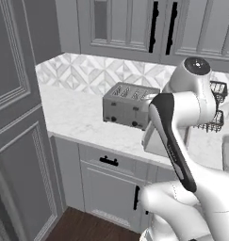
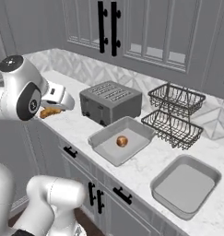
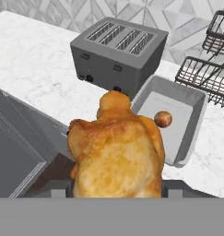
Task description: Place one onion and one chicken drumstick in each tupperware on the nearby counter, to pack two identical lunches.
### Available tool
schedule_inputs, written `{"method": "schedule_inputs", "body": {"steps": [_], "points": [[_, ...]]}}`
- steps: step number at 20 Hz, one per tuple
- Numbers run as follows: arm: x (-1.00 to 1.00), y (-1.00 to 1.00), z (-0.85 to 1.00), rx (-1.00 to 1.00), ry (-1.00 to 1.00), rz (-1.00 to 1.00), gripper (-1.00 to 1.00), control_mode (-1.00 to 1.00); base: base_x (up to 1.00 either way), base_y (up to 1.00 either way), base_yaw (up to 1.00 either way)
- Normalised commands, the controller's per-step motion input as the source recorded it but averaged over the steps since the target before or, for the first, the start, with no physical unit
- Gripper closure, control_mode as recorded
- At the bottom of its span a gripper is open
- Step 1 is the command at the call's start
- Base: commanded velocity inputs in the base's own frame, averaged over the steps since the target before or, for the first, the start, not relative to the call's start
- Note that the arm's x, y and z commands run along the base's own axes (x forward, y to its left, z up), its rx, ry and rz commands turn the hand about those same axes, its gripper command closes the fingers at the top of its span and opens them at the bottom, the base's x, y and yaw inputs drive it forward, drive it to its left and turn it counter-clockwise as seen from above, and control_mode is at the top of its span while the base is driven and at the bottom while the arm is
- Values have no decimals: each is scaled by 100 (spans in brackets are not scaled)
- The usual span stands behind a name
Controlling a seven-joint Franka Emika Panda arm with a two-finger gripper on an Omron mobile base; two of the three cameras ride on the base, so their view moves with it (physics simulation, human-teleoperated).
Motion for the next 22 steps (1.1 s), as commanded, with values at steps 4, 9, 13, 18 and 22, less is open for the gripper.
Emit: {"method": "schedule_inputs", "body": {"steps": [4,9,13,18,22], "points": [[0,0,0,0,0,0,100,100,90,0,-30],[4,-4,-26,0,-2,-11,100,-100,29,0,-16],[0,-5,-90,0,0,-25,100,-100,0,0,0],[21,-19,-73,0,9,-5,100,-100,0,0,0],[19,-30,-42,0,3,9,100,-100,0,0,0]]}}
